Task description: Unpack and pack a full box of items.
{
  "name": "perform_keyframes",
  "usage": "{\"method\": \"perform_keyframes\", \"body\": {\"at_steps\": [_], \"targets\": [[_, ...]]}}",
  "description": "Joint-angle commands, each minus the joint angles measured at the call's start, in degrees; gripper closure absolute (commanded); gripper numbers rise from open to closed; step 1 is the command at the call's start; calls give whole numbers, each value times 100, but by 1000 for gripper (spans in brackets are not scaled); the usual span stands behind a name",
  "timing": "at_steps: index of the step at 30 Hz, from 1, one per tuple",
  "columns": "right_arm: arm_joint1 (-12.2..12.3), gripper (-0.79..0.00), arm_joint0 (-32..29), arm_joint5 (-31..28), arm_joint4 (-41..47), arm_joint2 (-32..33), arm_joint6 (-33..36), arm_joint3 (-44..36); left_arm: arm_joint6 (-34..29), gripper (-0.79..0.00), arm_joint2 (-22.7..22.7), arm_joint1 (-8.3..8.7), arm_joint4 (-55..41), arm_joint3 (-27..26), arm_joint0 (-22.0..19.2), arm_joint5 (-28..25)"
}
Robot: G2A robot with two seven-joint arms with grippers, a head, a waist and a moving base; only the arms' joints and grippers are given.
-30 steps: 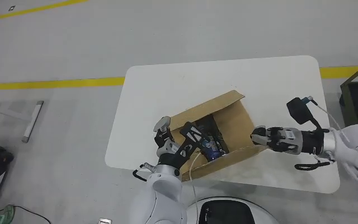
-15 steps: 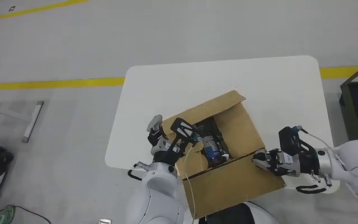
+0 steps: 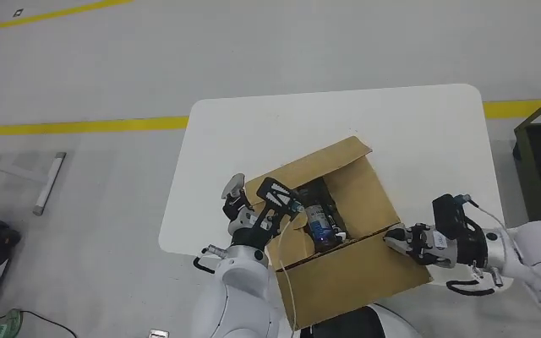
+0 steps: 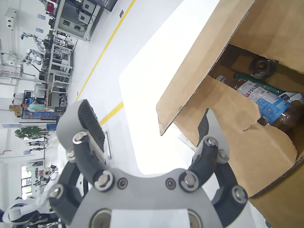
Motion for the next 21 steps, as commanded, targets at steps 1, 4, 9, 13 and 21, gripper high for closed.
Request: {"method": "perform_keyframes", "body": {"at_steps": [1,4,9,13,21], "targets": [[-21,0,-166,-67,268,308,-634,75,0,-785,0,0,0,0,0,-1],[-71,0,-476,139,419,780,-1440,329,0,-785,0,0,0,0,0,-1],[-173,0,-721,1010,-393,785,-2181,542,0,-785,0,0,0,0,0,-1],[-225,0,-552,1152,-852,266,-2280,697,0,-785,0,0,0,0,0,-1],[-287,0,-255,1166,-1370,-449,-2166,880,0,-785,0,0,0,0,0,-1]]}}
